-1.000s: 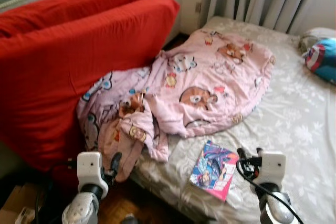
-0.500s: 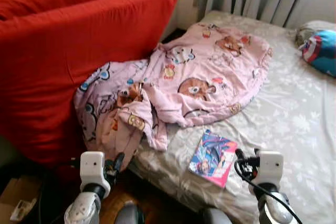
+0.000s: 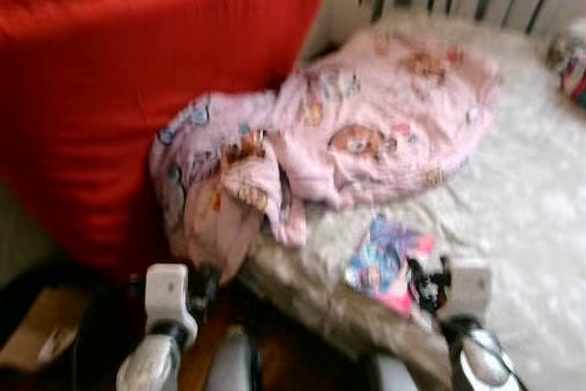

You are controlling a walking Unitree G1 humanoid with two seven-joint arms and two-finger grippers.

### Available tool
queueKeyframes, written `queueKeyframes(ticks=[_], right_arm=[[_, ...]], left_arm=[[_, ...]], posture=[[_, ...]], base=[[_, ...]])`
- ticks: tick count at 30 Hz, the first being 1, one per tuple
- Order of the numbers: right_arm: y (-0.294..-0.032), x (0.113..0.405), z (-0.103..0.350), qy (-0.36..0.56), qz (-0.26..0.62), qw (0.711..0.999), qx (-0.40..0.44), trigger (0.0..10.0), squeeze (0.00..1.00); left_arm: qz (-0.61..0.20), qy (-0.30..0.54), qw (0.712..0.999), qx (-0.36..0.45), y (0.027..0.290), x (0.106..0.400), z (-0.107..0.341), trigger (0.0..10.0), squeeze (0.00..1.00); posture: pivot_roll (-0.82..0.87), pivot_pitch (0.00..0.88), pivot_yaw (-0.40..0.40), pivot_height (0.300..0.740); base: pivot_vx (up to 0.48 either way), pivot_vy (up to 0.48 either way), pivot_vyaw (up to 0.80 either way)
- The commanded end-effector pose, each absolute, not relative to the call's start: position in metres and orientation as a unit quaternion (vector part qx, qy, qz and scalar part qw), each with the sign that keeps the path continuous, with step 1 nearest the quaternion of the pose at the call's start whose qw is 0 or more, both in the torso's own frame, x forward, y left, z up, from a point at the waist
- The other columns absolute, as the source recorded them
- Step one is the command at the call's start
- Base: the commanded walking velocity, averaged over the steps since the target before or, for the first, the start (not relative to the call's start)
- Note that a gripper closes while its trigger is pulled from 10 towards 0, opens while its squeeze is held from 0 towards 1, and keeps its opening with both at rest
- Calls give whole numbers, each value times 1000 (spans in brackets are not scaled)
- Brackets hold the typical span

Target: Clean up the room

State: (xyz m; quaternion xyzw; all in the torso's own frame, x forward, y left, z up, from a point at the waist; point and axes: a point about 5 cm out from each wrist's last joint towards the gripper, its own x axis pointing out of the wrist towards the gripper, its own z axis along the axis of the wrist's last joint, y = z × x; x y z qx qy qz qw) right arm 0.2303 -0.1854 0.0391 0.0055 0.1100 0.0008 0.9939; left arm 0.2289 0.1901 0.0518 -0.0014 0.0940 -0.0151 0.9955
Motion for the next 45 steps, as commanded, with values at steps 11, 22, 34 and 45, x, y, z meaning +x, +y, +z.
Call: queueKeyframes(ticks=[11, 22, 34, 45], right_arm=[[-194, 227, 32, 135, -21, 991, -4, 10000, 0], [-193, 229, 36, 118, -26, 993, 7, 10000, 0], [-191, 229, 35, 118, -23, 993, 7, 10000, 0], [-186, 229, 32, 122, -18, 992, 11, 10000, 0]], left_arm=[[-18, 98, 995, 6, 189, 228, 52, 10000, 0], [-21, 95, 995, 3, 187, 229, 52, 10000, 0], [-27, 91, 995, -3, 185, 230, 53, 10000, 0], [-30, 84, 996, -7, 184, 231, 55, 10000, 0]], posture=[[-40, 130, 0, 627], [-40, 130, 2, 603], [-41, 125, 4, 603], [-39, 119, 8, 603]], base=[[0, 0, 0], [0, 0, 0], [0, 0, 0], [0, 0, 0]])
